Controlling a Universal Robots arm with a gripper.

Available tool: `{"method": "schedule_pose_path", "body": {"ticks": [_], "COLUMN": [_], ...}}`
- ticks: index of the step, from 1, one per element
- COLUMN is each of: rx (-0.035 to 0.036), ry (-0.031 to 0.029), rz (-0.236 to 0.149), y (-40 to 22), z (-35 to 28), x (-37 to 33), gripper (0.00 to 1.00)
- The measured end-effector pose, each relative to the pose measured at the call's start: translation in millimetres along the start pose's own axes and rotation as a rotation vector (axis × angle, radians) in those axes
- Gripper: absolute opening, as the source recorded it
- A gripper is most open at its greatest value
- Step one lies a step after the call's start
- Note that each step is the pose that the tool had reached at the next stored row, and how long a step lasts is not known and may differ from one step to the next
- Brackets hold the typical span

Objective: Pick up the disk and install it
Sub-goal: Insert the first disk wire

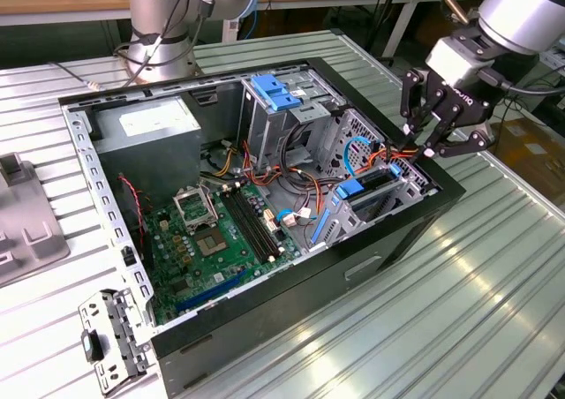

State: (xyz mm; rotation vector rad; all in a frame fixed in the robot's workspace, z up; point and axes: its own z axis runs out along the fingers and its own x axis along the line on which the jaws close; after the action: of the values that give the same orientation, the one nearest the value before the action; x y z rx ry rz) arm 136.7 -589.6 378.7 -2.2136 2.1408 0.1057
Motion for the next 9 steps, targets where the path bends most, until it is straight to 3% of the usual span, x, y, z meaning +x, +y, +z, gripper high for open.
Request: {"method": "schedule_pose_path", "body": {"ticks": [3, 7, 8, 9], "rx": [-0.0006, -0.0020, -0.0057, -0.0084], "ry": [0.0002, 0.0002, 0.0005, 0.0006], "rz": [-0.007, -0.022, -0.063, -0.092], "y": [-8.9, -16.3, -25.6, -28.7], "z": [2.0, 3.4, 5.5, 6.5], "x": [0.5, 0.9, 1.4, 1.6], "gripper": [0.30, 0.30, 0.30, 0.30]}}
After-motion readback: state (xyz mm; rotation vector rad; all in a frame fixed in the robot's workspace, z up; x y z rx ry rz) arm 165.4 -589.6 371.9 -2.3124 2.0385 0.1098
